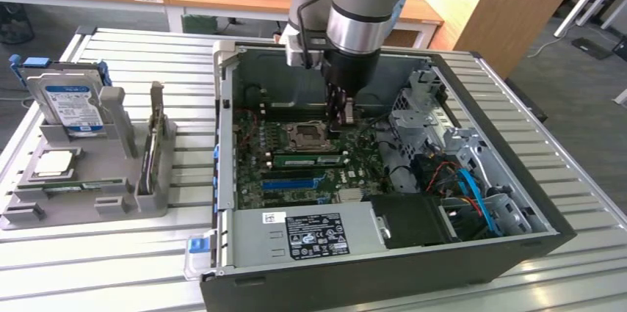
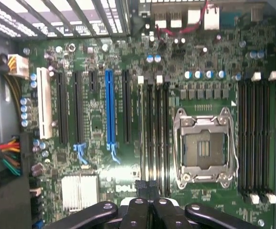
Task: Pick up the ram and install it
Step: 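Press down the ram until it locks into place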
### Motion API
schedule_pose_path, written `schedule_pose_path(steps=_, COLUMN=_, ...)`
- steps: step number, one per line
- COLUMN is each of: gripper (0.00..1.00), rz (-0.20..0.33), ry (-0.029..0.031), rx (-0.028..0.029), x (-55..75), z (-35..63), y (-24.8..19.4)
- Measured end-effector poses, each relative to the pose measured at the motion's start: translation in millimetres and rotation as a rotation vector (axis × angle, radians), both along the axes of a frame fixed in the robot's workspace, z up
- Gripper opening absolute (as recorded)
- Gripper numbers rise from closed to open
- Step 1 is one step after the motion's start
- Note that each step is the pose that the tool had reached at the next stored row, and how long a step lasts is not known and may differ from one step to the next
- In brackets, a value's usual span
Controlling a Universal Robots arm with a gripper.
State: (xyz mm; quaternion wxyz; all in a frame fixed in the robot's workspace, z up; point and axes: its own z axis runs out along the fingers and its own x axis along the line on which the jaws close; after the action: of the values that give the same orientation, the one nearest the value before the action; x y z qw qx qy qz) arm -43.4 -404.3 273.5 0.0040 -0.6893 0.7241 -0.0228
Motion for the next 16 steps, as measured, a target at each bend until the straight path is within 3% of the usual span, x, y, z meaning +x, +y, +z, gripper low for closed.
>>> schedule_pose_path(steps=12, gripper=0.11, rz=0.0, ry=-0.0008, rx=0.0, x=-24.0, z=0.0, y=0.0)
schedule_pose_path(steps=16, gripper=0.11, rz=0.0, ry=-0.0009, rx=-0.0001, x=-25.7, z=0.0, y=0.0)
